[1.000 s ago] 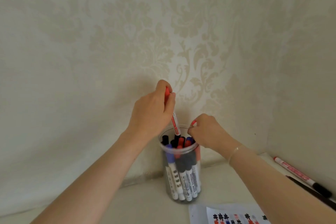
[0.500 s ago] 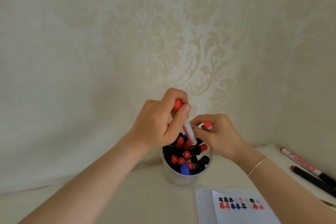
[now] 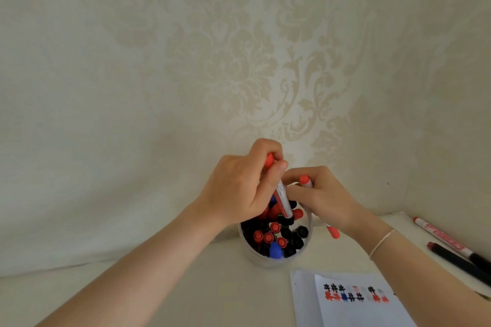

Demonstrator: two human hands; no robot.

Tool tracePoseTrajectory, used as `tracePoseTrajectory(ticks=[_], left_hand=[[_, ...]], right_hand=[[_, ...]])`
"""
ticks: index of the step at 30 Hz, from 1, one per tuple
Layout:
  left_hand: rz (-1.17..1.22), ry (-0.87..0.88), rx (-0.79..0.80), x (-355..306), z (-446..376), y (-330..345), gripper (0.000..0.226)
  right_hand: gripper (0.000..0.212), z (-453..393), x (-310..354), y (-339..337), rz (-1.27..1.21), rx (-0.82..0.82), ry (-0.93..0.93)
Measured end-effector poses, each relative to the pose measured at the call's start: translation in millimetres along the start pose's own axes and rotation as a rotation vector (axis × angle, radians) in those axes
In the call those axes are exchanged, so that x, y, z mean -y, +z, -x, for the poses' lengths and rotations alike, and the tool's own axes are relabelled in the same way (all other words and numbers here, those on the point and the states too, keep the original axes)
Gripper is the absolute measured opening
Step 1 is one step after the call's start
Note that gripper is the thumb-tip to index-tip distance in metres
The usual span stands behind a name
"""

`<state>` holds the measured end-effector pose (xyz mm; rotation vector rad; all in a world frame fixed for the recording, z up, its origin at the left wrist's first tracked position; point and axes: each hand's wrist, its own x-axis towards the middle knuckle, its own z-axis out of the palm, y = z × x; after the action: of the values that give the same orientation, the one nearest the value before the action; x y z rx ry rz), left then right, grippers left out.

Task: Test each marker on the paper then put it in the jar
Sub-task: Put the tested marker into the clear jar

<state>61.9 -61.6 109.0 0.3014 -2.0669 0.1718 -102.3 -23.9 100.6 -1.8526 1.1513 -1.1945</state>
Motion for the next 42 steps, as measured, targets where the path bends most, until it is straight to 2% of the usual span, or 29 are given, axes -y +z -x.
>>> tracePoseTrajectory(ticks=[3, 8, 12, 14, 17, 18, 20, 21, 22, 24, 25, 29, 31, 34, 36, 38, 40, 42], left_hand=[[-0.027, -0.022, 0.007, 2.0, 1.6, -2.3, 0.022], [0.132, -0.104, 0.093, -3.4, 2.2, -2.2, 0.017], [0.231, -0.233, 0.123, -3.9, 4.7, -3.2, 0.004], [0.209, -0.253, 0.192, -5.5, 1.7, -7.2, 0.005], [-0.003, -0.125, 0.297, -10.7, -7.4, -10.3, 0.015], [-0.101, -0.029, 0.296, -12.2, -11.0, -9.8, 0.016], [-0.254, 0.144, 0.274, -13.2, -17.1, -8.0, 0.016], [-0.289, 0.186, 0.272, -13.3, -19.5, -7.8, 0.016], [-0.293, 0.193, 0.273, -13.3, -21.0, -8.3, 0.016], [-0.24, 0.127, 0.267, -11.5, -22.1, -9.9, 0.019], [-0.205, 0.072, 0.259, -10.0, -21.5, -10.4, 0.021], [-0.251, -0.02, 0.133, -4.2, -12.9, -5.1, 0.026], [-0.234, -0.081, 0.073, -3.5, -10.1, -2.2, 0.031], [0.125, -0.336, 0.104, -0.1, -5.3, 4.2, 0.051], [0.297, -0.503, 0.179, 9.3, 1.4, 6.2, 0.066], [0.347, -0.63, 0.366, 18.4, 9.4, 4.8, 0.072], [0.319, -0.689, 0.595, 20.6, 10.6, 0.4, 0.065], [0.151, -0.685, 0.719, 16.4, 5.8, -4.1, 0.066]], right_hand=[[0.025, -2.5, 0.6, -0.1, 0.037, 0.023, 0.034], [0.053, -5.8, -1.4, -0.4, 0.032, 0.006, 0.042], [0.028, -7.8, -7.0, -2.5, 0.028, -0.022, 0.064], [0.026, -7.4, -7.6, -3.9, 0.029, -0.022, 0.059], [0.054, -8.4, -7.4, -4.6, 0.038, -0.021, 0.046], [0.056, -9.3, -7.9, -4.0, 0.05, -0.026, 0.047], [0.041, -10.4, -7.8, -2.7, 0.06, -0.03, 0.036], [0.036, -11.1, -7.4, -2.1, 0.052, -0.029, 0.022], [0.039, -12.0, -8.1, -1.4, 0.036, -0.024, 0.009], [0.054, -11.8, -8.3, -1.0, -0.007, -0.007, -0.023], [0.055, -10.7, -7.9, -1.5, -0.035, 0.008, -0.04], [0.047, -7.5, -8.3, -4.6, -0.049, 0.057, -0.062], [0.032, -8.8, -9.4, -4.8, -0.035, 0.12, -0.037], [0.019, -13.4, -11.9, -4.1, -0.019, 0.105, -0.048], [0.029, -14.5, -11.5, -3.0, -0.035, 0.084, -0.063], [0.025, -15.5, -11.4, -2.2, -0.051, 0.081, -0.07], [0.009, -16.3, -8.3, -0.4, -0.049, 0.112, -0.077], [0.003, -17.3, -5.6, -0.7, -0.055, 0.136, -0.073]])
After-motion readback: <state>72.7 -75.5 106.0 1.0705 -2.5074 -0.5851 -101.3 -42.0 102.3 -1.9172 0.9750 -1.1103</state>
